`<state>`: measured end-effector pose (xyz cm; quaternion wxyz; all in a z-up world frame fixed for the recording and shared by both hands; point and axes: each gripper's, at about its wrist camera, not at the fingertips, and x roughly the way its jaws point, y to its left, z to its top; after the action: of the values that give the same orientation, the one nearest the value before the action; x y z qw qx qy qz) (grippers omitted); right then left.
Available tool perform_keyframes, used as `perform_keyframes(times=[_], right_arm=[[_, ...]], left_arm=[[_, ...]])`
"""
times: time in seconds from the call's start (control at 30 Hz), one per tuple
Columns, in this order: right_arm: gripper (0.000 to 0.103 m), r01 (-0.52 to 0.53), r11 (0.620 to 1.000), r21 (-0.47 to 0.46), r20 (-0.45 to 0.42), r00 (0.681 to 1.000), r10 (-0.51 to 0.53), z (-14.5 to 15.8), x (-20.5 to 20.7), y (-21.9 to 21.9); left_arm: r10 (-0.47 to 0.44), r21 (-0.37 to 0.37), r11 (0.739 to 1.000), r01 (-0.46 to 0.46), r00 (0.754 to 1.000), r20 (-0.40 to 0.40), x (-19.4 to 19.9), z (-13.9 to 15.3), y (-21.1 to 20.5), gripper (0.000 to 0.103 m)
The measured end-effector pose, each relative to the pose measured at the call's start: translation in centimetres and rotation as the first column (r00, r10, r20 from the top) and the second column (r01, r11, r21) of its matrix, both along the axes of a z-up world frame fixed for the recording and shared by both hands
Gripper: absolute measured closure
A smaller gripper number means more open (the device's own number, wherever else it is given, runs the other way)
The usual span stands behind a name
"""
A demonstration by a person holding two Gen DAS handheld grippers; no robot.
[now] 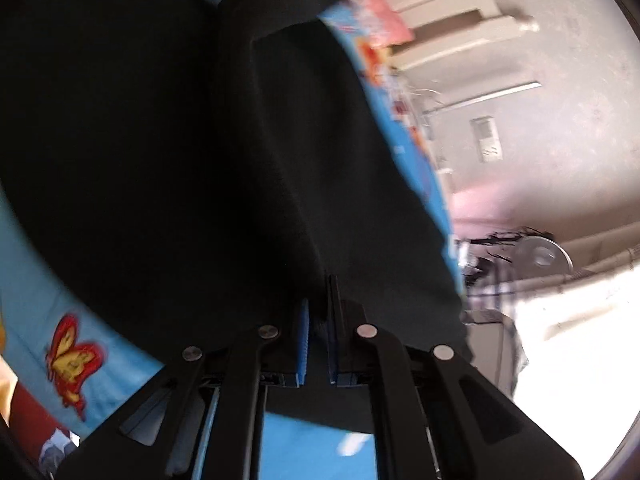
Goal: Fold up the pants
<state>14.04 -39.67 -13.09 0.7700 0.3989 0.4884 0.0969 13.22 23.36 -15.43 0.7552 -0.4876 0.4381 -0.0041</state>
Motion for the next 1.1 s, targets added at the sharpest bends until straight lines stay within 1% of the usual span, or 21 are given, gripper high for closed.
perform_keyframes(times=[0.1, 0.17, 0.23, 0.3, 0.33, 0.37, 0.4, 0.43, 0.47, 0.5, 0.53, 0.57, 0.63, 0.77, 0.83, 0.9, 0.93, 0.97, 1.0, 1.03, 1.1], right_arm=[[0.088, 0.002, 1.000, 0.003, 0.016, 1.000, -0.002, 0.5, -0.2, -0.2], [0.088, -0.002, 1.000, 0.004, 0.039, 0.999, 0.002, 2.0, -0.7, -0.2], [0.088, -0.012, 1.000, -0.005, 0.071, 0.997, 0.012, 3.8, -1.5, -0.1], [0.088, -0.022, 1.000, -0.021, 0.074, 0.997, 0.024, 4.6, -2.0, -0.2], [0.088, -0.031, 0.999, -0.033, 0.064, 0.997, 0.033, 4.2, -1.9, -0.2], [0.088, -0.034, 0.998, -0.048, 0.045, 0.998, 0.036, 3.4, -1.7, -0.3], [0.088, -0.037, 0.998, -0.055, 0.014, 0.999, 0.038, 2.4, -1.3, -0.2], [0.088, -0.038, 0.998, -0.056, -0.027, 0.999, 0.036, 0.9, -1.0, -0.2], [0.088, -0.038, 0.997, -0.062, -0.030, 0.999, 0.036, 0.5, -0.9, 0.1], [0.088, -0.039, 0.997, -0.073, -0.021, 0.999, 0.038, 0.7, -1.0, 0.2], [0.088, -0.043, 0.996, -0.082, -0.018, 0.999, 0.041, 0.9, -1.2, 0.2], [0.088, -0.045, 0.995, -0.087, -0.018, 0.999, 0.043, 0.9, -1.3, 0.2], [0.088, -0.049, 0.994, -0.096, -0.018, 0.999, 0.048, 0.9, -1.3, 0.3], [0.088, -0.057, 0.987, -0.151, -0.006, 0.998, 0.057, 1.2, -1.5, 0.9], [0.087, -0.068, 0.982, -0.178, -0.006, 0.998, 0.068, 1.3, -1.4, 1.3], [0.087, -0.071, 0.982, -0.175, -0.012, 0.997, 0.070, 1.2, -1.3, 1.1], [0.087, -0.071, 0.982, -0.173, -0.013, 0.998, 0.069, 1.2, -1.2, 1.1], [0.087, -0.070, 0.982, -0.176, -0.011, 0.998, 0.069, 1.2, -1.1, 1.0], [0.088, -0.071, 0.981, -0.182, -0.010, 0.997, 0.071, 1.2, -1.1, 1.0], [0.088, -0.073, 0.979, -0.188, -0.009, 0.997, 0.073, 1.4, -1.0, 1.3], [0.089, -0.070, 0.981, -0.181, -0.003, 0.998, 0.070, 2.1, -1.2, 1.0]], left_arm=[[-0.003, 0.004, 1.000, 0.003, 1.000, 0.006, 0.3, 0.0, -0.5, 0.096], [-0.004, 0.011, 1.000, 0.004, 1.000, 0.025, 0.0, 1.2, -0.9, 0.096], [0.026, 0.023, 0.999, -0.027, 0.999, 0.035, -0.5, 2.6, -0.8, 0.097], [0.038, 0.040, 0.998, -0.040, 0.998, 0.046, -1.6, 3.8, -1.0, 0.098], [0.035, 0.073, 0.997, -0.038, 0.998, 0.043, -2.1, 4.1, -1.3, 0.103], [0.027, 0.101, 0.994, -0.030, 0.999, 0.031, -2.5, 3.9, -1.6, 0.103], [0.021, 0.103, 0.994, -0.022, 1.000, 0.017, -2.9, 3.4, -1.6, 0.103], [0.021, 0.087, 0.996, -0.020, 1.000, -0.013, -3.0, 2.1, -1.5, 0.103], [0.023, 0.057, 0.998, -0.021, 0.999, -0.034, -3.3, 1.1, -1.0, 0.103], [0.014, 0.029, 0.999, -0.013, 0.999, -0.036, -3.3, 0.5, -1.2, 0.103], [0.009, 0.030, 1.000, -0.008, 1.000, -0.020, -3.8, 0.6, -0.6, 0.103], [0.010, 0.037, 0.999, -0.010, 1.000, -0.004, -3.8, 1.0, -0.6, 0.100], [0.021, 0.043, 0.999, -0.023, 0.999, 0.043, -3.4, 2.2, -0.2, 0.072], [0.056, 0.165, 0.984, -0.066, 0.996, 0.069, -2.2, 3.9, 1.3, 0.069], [0.047, 0.235, 0.971, -0.054, 0.998, 0.033, -0.6, 3.8, 1.8, 0.057], [0.047, 0.299, 0.953, -0.043, 0.999, -0.009, 1.0, 3.4, 2.5, 0.054], [0.046, 0.353, 0.935, -0.027, 0.998, -0.045, 1.7, 3.0, 3.3, 0.054], [0.043, 0.380, 0.925, -0.010, 0.996, -0.078, 2.7, 2.6, 3.8, 0.058], [0.033, 0.384, 0.923, 0.001, 0.996, -0.083, 3.2, 2.5, 4.4, 0.083], [0.018, 0.411, 0.911, 0.017, 0.996, -0.082, 3.4, 2.9, 5.1, 0.095], [0.027, 0.405, 0.914, -0.007, 0.999, -0.044, 1.8, 3.8, 6.2, 0.096]])
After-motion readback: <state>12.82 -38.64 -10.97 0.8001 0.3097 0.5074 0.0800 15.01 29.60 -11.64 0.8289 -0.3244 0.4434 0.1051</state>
